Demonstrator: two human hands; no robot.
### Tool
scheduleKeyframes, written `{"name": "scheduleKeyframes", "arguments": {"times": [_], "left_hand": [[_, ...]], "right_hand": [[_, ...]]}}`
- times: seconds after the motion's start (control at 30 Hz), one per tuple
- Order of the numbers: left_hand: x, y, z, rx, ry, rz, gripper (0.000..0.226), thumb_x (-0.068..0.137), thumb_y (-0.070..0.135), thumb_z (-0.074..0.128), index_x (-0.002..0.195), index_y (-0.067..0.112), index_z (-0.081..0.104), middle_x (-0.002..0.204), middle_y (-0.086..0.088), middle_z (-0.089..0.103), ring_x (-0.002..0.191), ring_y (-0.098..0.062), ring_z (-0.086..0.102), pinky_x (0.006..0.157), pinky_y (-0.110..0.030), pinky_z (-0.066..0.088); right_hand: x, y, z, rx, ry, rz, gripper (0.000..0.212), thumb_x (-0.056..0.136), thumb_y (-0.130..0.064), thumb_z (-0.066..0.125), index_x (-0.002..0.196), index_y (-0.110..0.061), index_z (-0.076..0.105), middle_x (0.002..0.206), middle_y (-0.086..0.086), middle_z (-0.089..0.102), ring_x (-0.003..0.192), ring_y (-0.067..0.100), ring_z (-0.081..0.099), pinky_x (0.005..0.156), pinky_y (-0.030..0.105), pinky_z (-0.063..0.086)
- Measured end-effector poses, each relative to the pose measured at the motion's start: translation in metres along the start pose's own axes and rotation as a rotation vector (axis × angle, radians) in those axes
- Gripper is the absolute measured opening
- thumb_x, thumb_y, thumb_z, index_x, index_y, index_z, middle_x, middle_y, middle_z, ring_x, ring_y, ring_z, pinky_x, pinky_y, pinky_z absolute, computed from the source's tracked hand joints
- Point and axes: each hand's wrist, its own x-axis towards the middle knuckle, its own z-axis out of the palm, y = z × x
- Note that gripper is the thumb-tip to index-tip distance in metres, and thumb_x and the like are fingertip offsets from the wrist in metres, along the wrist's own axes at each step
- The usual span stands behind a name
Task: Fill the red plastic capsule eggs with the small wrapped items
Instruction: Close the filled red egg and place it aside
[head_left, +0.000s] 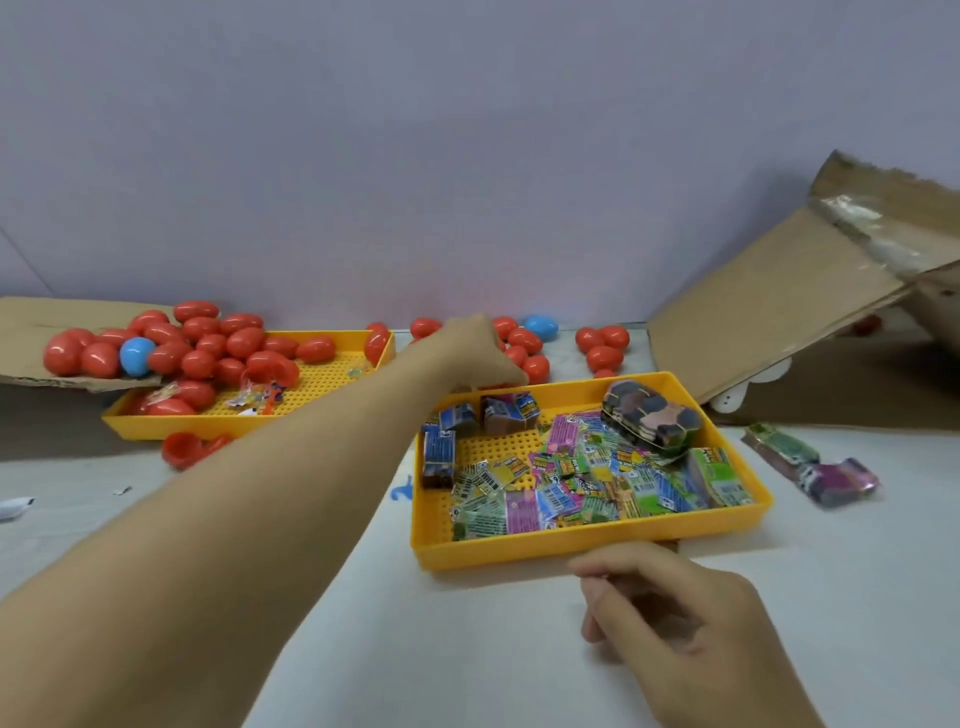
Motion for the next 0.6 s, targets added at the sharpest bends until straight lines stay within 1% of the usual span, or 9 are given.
{"name": "scheduleKeyframes", "arguments": {"times": [0.07,0.13,0.17,0.23,0.3,0.37,0.43,0.53,0.6], "left_hand": [[0.01,0.006,0.011,0.108,0.023,-0.018,0.02,0.088,0.029,0.065,0.08,0.011,0.059,0.075,-0.005,0.054,0.077,-0.02,0.055,0.06,-0.028,0.045],[0.012,0.008,0.019,0.071,0.16,-0.009,0.015,0.087,0.023,0.069,0.082,0.01,0.063,0.081,-0.006,0.061,0.081,-0.022,0.059,0.063,-0.032,0.048],[0.009,0.009,0.021,-0.016,0.256,0.014,0.015,0.088,0.022,0.072,0.093,0.009,0.068,0.088,-0.005,0.065,0.083,-0.022,0.061,0.065,-0.031,0.05],[-0.005,0.01,0.02,-0.229,0.426,0.099,0.029,0.087,0.024,0.076,0.113,0.011,0.07,0.096,0.003,0.063,0.087,-0.015,0.059,0.067,-0.019,0.045],[-0.035,0.013,0.017,-0.365,0.511,0.221,0.036,0.083,0.027,0.08,0.117,0.018,0.07,0.094,0.011,0.061,0.084,-0.006,0.059,0.065,-0.009,0.043],[-0.077,0.013,0.022,-0.518,0.528,0.347,0.044,0.076,0.025,0.086,0.116,0.027,0.068,0.091,0.016,0.062,0.079,-0.001,0.061,0.065,-0.01,0.049],[-0.122,0.01,0.038,-0.681,0.529,0.433,0.054,0.069,0.022,0.091,0.114,0.036,0.065,0.092,0.014,0.065,0.079,-0.004,0.063,0.063,-0.012,0.049],[-0.176,0.004,0.071,-0.821,0.552,0.444,0.052,0.063,0.029,0.089,0.107,0.043,0.066,0.093,0.01,0.067,0.075,-0.011,0.064,0.06,-0.016,0.048],[-0.199,-0.003,0.089,-0.834,0.567,0.489,0.044,0.063,0.036,0.087,0.102,0.039,0.069,0.089,0.008,0.066,0.067,-0.013,0.062,0.054,-0.02,0.048]], "right_hand": [[0.001,0.0,-0.001,0.007,-0.015,0.02,0.041,0.083,-0.004,0.072,0.085,-0.045,0.072,0.064,-0.003,0.072,0.056,0.012,0.067,0.059,0.031,0.057],[0.002,-0.001,-0.002,0.03,-0.03,0.034,0.041,0.084,-0.006,0.071,0.085,-0.047,0.071,0.064,-0.004,0.072,0.057,0.01,0.067,0.058,0.026,0.056],[0.003,0.0,-0.003,0.039,-0.04,0.041,0.04,0.085,-0.007,0.071,0.085,-0.047,0.07,0.063,-0.005,0.072,0.057,0.009,0.066,0.056,0.022,0.054],[0.005,0.001,-0.005,0.068,-0.052,0.068,0.035,0.086,-0.007,0.07,0.083,-0.042,0.073,0.063,-0.004,0.072,0.058,0.007,0.065,0.055,0.015,0.049],[0.006,0.002,-0.006,0.114,-0.044,0.109,0.029,0.088,-0.007,0.069,0.078,-0.034,0.075,0.063,-0.002,0.072,0.058,0.006,0.064,0.055,0.014,0.047],[0.008,-0.001,-0.007,0.187,-0.029,0.136,0.023,0.089,-0.014,0.069,0.079,-0.033,0.076,0.064,0.002,0.072,0.059,0.007,0.064,0.056,0.016,0.047],[0.009,-0.006,-0.008,0.305,-0.012,0.164,0.008,0.085,-0.032,0.067,0.084,-0.034,0.075,0.065,0.008,0.071,0.056,0.008,0.063,0.054,0.016,0.046],[0.007,-0.011,-0.008,0.328,-0.077,0.172,0.038,0.087,-0.062,0.056,0.083,-0.028,0.073,0.061,0.009,0.068,0.049,0.007,0.054,0.049,0.014,0.04],[0.005,-0.016,-0.004,0.323,-0.154,0.215,0.052,0.079,-0.072,0.054,0.08,-0.023,0.071,0.054,0.008,0.064,0.045,0.01,0.05,0.047,0.015,0.037]]}}
